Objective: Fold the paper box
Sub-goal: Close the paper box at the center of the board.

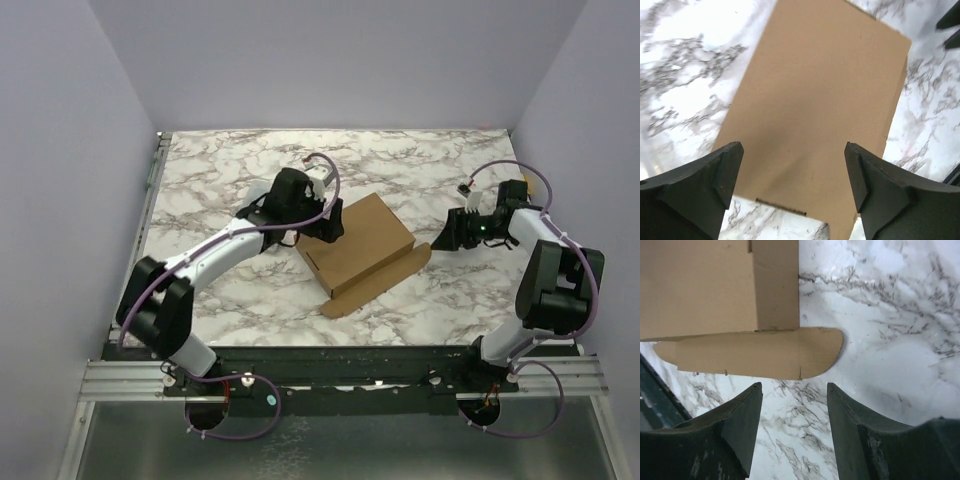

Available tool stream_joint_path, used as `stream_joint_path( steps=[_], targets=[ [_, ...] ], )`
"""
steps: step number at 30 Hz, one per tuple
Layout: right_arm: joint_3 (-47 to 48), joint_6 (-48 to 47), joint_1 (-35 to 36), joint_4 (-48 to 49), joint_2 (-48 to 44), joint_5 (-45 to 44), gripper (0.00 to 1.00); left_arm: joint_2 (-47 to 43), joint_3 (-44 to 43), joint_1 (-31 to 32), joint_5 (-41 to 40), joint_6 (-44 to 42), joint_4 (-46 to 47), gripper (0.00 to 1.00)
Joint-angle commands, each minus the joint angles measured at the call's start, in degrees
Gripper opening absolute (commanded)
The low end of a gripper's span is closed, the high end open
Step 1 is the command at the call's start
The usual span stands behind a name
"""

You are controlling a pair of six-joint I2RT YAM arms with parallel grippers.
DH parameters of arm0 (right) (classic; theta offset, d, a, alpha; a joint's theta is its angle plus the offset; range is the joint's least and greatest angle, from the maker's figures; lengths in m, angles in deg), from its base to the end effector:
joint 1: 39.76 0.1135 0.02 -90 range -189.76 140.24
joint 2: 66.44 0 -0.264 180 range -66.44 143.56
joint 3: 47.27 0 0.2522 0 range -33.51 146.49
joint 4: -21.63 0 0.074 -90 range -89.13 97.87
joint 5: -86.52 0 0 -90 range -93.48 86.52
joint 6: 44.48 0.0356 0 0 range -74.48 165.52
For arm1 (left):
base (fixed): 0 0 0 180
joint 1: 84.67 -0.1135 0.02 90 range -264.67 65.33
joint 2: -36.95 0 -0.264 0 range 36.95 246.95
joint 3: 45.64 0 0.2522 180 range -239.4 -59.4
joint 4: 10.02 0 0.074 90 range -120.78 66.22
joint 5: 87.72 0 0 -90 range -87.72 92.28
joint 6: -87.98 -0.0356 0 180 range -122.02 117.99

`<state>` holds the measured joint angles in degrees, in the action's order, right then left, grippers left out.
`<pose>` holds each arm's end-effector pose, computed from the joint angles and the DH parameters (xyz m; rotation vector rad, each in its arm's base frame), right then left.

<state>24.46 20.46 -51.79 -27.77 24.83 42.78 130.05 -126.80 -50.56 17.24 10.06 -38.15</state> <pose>0.2978 -0.0372 0.2011 -0.4658 2.3841 0.8375 0.2962 -0.2117 0.2552 0.5878 2.2706 -0.7103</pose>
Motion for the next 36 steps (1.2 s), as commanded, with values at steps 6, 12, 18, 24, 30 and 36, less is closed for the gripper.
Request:
stream_joint_path(
  steps=[6, 12, 18, 24, 30, 36],
  targets=[
    [-0.76, 8.94, -0.91, 1.68, 6.00, 12.75, 0.55, -4.36, 5.29, -2.85, -8.17, -11.05, 14.63, 0.99],
    [-0.88, 9.59, -0.94, 1.71, 6.20, 15.03, 0.56, 4.94, 0.43, -7.56, 2.13, -10.73, 16.16, 0.99],
    [-1.39, 9.99, -0.97, 3.19, 8.66, 16.66, 0.52, 10.34, -1.67, -8.70, 7.68, -7.11, 16.50, 0.99],
    [-1.01, 10.07, 0.69, 3.66, 11.59, 15.44, 0.40, 11.22, 1.70, -8.78, 8.06, 1.73, 14.65, 0.92],
    [0.84, 12.33, 4.50, 5.75, 13.83, 12.89, 0.39, 5.20, 10.29, -8.40, 4.60, 9.85, 14.70, 0.85],
    [8.28, 13.88, 7.37, 5.58, 18.99, 12.29, 0.37, -3.58, 19.78, -6.63, 2.46, 17.23, 17.45, 0.82]
  ],
)
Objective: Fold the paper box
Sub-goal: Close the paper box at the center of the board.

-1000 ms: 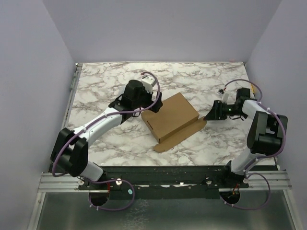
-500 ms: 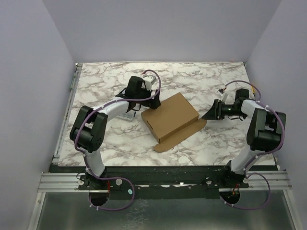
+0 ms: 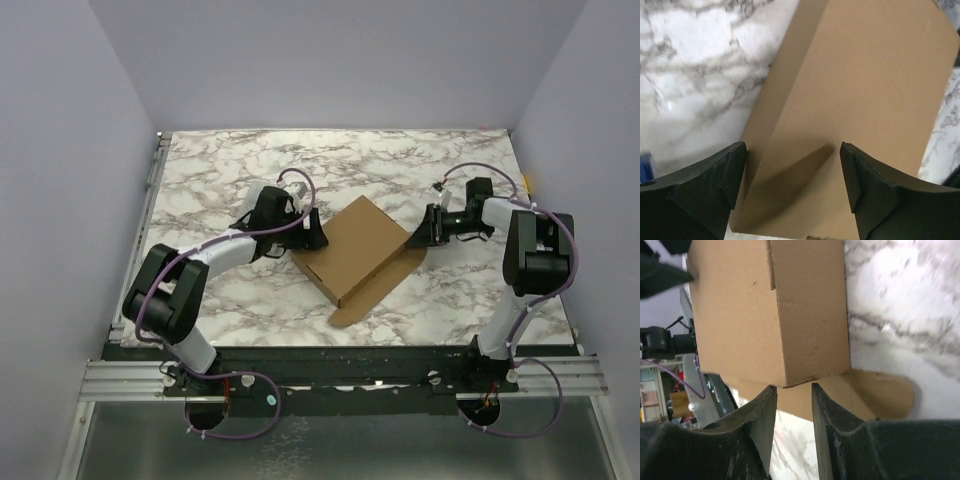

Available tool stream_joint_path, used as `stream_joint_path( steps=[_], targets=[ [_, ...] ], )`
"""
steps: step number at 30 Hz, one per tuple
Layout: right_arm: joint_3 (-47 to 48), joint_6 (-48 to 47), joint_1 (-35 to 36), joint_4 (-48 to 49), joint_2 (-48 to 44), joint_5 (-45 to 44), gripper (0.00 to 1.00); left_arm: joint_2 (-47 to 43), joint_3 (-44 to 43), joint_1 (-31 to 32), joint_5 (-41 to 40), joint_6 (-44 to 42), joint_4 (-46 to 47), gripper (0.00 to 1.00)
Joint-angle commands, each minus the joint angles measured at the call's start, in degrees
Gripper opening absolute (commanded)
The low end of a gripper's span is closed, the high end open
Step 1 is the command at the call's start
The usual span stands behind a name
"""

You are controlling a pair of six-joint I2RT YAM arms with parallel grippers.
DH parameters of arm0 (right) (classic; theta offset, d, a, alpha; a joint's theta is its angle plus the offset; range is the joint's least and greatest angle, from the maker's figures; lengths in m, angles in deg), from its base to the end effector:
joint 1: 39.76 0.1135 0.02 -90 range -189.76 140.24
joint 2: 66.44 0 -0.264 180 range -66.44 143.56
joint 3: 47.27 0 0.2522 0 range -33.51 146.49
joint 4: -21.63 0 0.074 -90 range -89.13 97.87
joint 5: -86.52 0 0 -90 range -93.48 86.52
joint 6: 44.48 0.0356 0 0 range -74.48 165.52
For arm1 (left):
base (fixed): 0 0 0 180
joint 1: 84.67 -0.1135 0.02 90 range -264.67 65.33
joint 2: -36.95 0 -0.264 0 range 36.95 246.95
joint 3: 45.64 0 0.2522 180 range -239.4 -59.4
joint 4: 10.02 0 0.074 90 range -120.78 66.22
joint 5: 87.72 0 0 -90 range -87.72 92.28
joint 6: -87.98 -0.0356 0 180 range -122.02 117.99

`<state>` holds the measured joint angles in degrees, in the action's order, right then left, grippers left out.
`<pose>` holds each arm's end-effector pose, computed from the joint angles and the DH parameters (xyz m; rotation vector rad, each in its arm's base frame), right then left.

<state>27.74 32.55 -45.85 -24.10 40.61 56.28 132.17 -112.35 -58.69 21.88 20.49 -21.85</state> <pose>0.3321 -0.0045 0.1423 -0.2970 2.4320 1.3423 0.3072 -0.1630 0.1864 0.2597 2.3509 -0.8193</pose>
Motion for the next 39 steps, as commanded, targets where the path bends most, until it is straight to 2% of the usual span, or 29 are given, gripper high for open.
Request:
stream_joint_path(
  steps=[1, 7, 11, 15, 20, 21, 24, 26, 29, 33, 35, 39],
  targets=[
    [6.24, 2.14, 2.12, 1.97, 3.97, -1.22, 0.37, -7.06, 6.59, 1.81, -2.33, 8.00, 1.81, 0.81],
    [13.24, 4.34, 7.56, 2.93, 7.99, -0.95, 0.37, -15.24, 14.76, 4.10, -3.50, 16.05, 7.79, 0.81],
    [16.19, 3.27, 7.86, 0.66, 7.97, -1.34, 0.39, -20.35, 14.88, 4.60, -8.86, 15.75, 5.46, 0.83],
    [11.52, 2.56, 3.19, 1.49, 3.06, -0.85, 0.42, -22.85, 11.15, 4.50, -15.89, 8.91, -0.26, 0.92],
    [5.55, 3.75, 0.38, 2.87, 0.22, -2.63, 0.44, -15.74, 6.34, 4.57, -11.00, 5.82, -1.31, 0.95],
    [3.90, 5.49, 0.22, 3.94, -0.78, -2.44, 0.46, -14.46, 5.98, 4.84, -10.74, 5.57, -1.24, 0.95],
    [-3.05, 12.32, 0.19, 10.93, -6.56, -1.32, 0.60, -12.35, 6.05, 5.37, -12.49, 3.40, -1.23, 0.94],
    [-8.38, 20.59, 0.24, 17.63, -10.36, -1.33, 0.64, -12.13, 6.96, 5.57, -13.41, 2.31, -1.08, 0.94],
    [-14.86, 32.33, 1.26, 25.95, -14.18, -6.94, 0.64, -12.62, 8.35, 6.03, -13.93, 1.25, -0.31, 0.94],
    [-18.62, 39.97, 2.00, 30.45, -14.04, -8.01, 0.62, -13.80, 9.89, 6.13, -14.32, 2.94, 1.53, 0.93],
    [-18.73, 37.18, 2.44, 30.67, -12.79, -5.57, 0.53, -17.57, 10.80, 6.62, -16.02, 3.09, 1.66, 0.92],
    [-16.25, 26.62, 3.73, 26.76, -12.62, -1.12, 0.43, -32.34, 15.65, 7.52, -15.12, 2.54, 1.32, 0.92]
  ],
)
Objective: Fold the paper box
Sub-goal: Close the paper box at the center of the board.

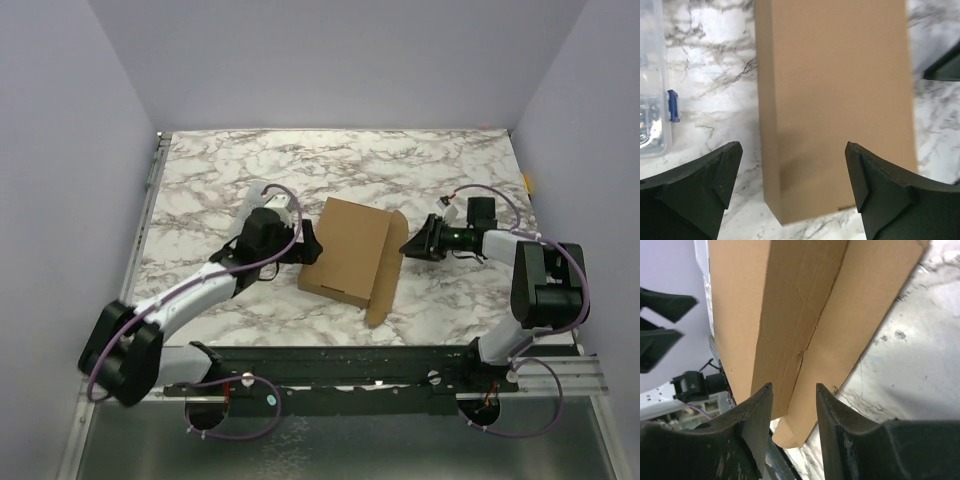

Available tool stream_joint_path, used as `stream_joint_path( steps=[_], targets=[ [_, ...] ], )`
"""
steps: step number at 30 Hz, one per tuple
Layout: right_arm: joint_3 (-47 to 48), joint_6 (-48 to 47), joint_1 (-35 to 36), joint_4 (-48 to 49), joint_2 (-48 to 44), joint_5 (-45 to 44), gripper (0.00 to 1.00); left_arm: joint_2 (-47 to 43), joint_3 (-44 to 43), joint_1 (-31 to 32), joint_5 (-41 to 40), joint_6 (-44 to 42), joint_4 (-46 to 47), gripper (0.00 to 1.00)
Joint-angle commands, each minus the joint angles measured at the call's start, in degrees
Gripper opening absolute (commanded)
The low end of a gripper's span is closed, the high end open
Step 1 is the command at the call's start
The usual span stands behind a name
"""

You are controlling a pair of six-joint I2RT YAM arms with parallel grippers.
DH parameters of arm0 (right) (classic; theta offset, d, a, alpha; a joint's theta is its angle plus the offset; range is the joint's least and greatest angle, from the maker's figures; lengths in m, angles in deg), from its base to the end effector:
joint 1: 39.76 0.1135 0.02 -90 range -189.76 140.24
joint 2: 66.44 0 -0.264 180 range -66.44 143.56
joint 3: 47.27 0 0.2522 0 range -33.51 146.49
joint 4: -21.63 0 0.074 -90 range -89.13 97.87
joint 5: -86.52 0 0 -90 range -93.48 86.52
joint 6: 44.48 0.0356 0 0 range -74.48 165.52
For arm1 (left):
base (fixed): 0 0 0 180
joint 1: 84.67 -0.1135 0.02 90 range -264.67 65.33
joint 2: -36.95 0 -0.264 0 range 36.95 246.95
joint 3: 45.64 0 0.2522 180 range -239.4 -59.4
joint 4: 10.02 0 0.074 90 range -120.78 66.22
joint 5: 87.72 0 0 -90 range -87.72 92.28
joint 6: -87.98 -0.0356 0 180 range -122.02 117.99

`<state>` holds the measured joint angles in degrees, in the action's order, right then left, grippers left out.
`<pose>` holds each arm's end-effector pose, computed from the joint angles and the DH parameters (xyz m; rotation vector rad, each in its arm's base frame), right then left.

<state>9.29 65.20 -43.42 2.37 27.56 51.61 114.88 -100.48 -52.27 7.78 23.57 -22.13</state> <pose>0.2917 0.0106 0.1447 0.1182 2.4136 1.3327 0.2398 -0.1562 0.2097 0.1906 2.2556 -0.6637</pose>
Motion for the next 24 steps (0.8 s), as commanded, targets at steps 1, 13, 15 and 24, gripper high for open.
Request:
stream_joint_path(
  steps=[1, 13, 15, 24],
  targets=[
    [4.38, -9.69, 1.65, -2.91, 0.27, 3.96, 0.43, -18.62, 5.47, 1.46, 0.48, 0.50, 1.16, 0.92],
    [4.63, -98.96, 6.44, -45.33, -13.14, 15.00, 0.52, -31.83, 15.28, 38.82, -35.76, -1.96, -2.25, 0.88],
    [-2.27, -109.09, 7.94, -43.17, -17.64, 14.69, 0.64, -29.35, 12.67, 38.37, -40.43, -2.35, -1.23, 0.90],
    [-13.64, -107.52, 17.81, -28.21, -27.24, 9.62, 0.82, -22.14, 15.16, 43.62, -21.69, -22.69, 10.72, 0.90]
  ],
)
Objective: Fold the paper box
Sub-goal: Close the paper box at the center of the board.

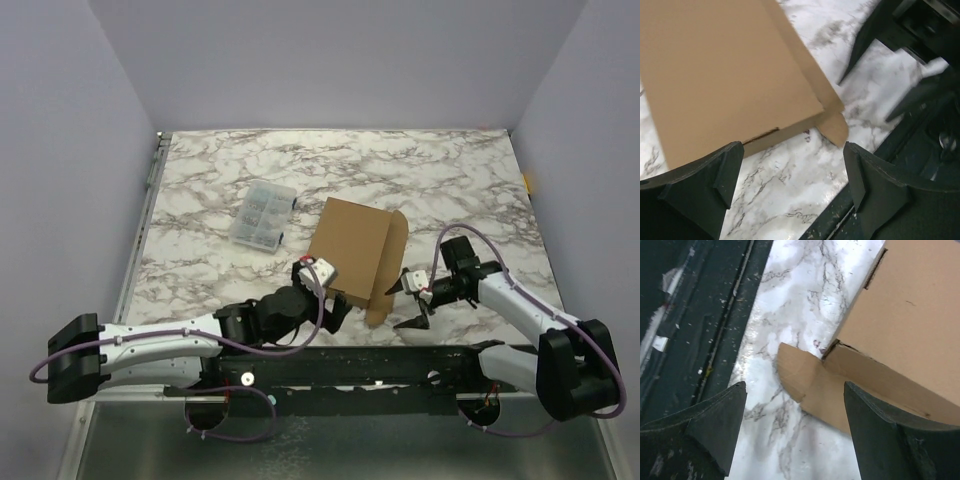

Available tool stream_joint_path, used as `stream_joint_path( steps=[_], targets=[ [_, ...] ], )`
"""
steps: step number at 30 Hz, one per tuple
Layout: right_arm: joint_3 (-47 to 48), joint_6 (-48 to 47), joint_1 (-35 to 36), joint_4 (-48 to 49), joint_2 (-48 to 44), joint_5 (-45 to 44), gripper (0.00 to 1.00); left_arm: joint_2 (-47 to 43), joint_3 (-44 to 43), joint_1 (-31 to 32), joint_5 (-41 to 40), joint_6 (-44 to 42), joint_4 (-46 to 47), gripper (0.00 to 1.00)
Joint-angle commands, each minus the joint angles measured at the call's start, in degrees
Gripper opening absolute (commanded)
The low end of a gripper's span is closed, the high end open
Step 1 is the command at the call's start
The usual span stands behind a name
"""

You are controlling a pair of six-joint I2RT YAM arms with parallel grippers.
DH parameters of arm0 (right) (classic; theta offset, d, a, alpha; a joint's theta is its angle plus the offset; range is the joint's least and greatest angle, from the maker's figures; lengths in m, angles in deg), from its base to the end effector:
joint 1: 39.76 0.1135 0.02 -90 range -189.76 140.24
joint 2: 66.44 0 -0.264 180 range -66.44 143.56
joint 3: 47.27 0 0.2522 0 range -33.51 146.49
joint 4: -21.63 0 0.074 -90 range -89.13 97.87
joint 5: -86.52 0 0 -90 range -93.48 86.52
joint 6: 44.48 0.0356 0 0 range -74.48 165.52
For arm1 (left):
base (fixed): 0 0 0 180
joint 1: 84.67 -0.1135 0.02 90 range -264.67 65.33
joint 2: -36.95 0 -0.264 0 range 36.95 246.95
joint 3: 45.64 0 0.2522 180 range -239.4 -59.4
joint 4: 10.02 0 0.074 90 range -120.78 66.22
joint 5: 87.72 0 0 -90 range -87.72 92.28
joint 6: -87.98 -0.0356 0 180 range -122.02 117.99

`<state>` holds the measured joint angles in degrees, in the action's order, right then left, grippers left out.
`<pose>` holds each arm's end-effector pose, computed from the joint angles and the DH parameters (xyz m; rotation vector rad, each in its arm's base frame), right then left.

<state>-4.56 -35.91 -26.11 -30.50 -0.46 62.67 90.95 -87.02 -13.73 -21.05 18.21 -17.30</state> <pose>0.1541 0.0709 0.1695 -1.6773 1.2959 0.9911 0.0823 -0.1951 0.2357 0.5736 1.8628 -0.6879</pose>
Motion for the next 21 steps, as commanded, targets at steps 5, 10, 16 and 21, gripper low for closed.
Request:
stream_joint_path(
  steps=[5, 10, 16, 21],
  targets=[
    [6.20, -1.64, -4.09, -1.61, 0.98, 1.60, 0.78, 4.44, 3.88, 9.74, 8.82, -32.66, 8.86, 0.88],
    [9.11, -4.49, -13.08, -7.21, 4.19, 6.81, 0.73, 13.17, 2.98, 15.17, 1.18, -41.04, 15.14, 0.84],
    [11.06, -9.40, -18.07, -13.80, 8.79, 9.83, 0.70, 26.37, 3.22, 18.13, -3.74, -46.80, 28.10, 0.81],
    [11.47, -12.02, -18.92, -16.30, 10.37, 10.57, 0.69, 34.30, 1.63, 18.18, -6.58, -50.66, 34.48, 0.74]
  ],
)
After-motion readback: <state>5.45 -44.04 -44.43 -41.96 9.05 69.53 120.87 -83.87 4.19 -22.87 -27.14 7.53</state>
